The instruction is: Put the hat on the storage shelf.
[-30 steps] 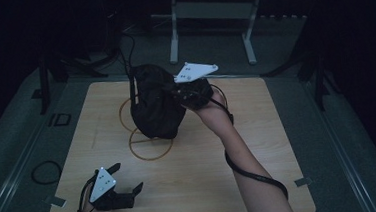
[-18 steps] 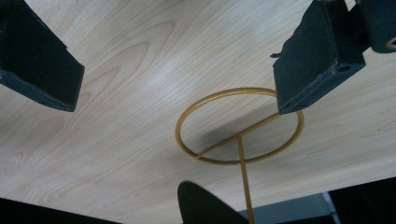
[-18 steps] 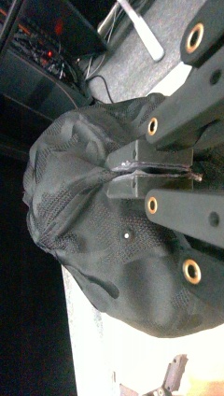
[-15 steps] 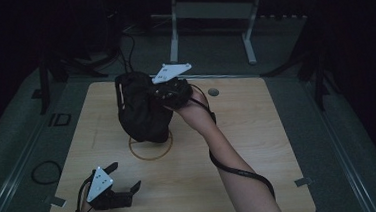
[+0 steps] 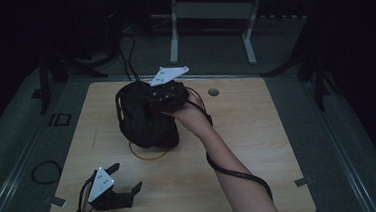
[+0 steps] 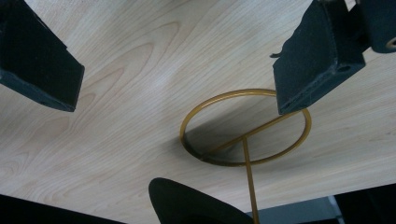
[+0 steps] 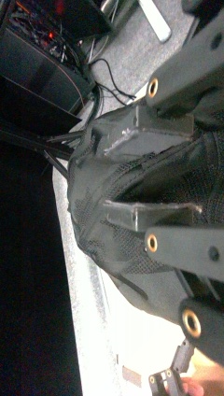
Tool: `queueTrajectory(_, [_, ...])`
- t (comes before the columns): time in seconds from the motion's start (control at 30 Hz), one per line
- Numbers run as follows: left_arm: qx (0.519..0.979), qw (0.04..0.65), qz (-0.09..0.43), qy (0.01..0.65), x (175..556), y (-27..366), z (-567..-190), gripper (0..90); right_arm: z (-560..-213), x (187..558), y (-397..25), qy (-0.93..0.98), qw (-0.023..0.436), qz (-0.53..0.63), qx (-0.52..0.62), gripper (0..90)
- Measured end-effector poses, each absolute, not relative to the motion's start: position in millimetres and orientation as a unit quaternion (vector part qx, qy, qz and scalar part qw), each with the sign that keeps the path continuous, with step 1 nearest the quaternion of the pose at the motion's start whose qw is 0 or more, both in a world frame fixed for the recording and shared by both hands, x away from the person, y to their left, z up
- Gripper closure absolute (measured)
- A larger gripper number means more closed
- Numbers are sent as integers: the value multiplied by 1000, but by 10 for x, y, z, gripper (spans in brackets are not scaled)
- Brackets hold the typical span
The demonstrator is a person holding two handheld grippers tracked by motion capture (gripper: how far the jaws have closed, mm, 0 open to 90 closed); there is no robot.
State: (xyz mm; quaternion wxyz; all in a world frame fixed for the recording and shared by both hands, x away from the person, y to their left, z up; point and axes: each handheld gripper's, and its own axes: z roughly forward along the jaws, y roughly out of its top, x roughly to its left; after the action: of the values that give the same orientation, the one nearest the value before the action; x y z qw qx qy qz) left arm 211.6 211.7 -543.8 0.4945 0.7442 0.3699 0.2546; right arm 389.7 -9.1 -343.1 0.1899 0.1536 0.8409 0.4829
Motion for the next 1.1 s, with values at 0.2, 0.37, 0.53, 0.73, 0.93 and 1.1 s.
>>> queueTrajectory(0.2, [745,495,251,370,2120,2113,-5444,23,-3437,3927,-145,839,182,484,168,570])
queueTrajectory(0.37, [742,498,251,372,2118,2118,-5437,23,-3441,3929,-185,838,184,485,170,561])
queueTrajectory(0.53, [741,499,251,373,2120,2119,-5435,23,-3420,3910,-254,830,179,499,174,481])
queueTrajectory(0.73, [740,500,251,373,2122,2109,-5436,23,-3423,3894,-317,830,167,503,172,359])
queueTrajectory(0.93, [742,499,249,372,2121,2100,-5437,23,-3452,3894,-381,827,151,512,179,274])
queueTrajectory(1.1, [742,499,248,373,2122,2098,-5439,23,-3494,3886,-552,814,130,534,188,148])
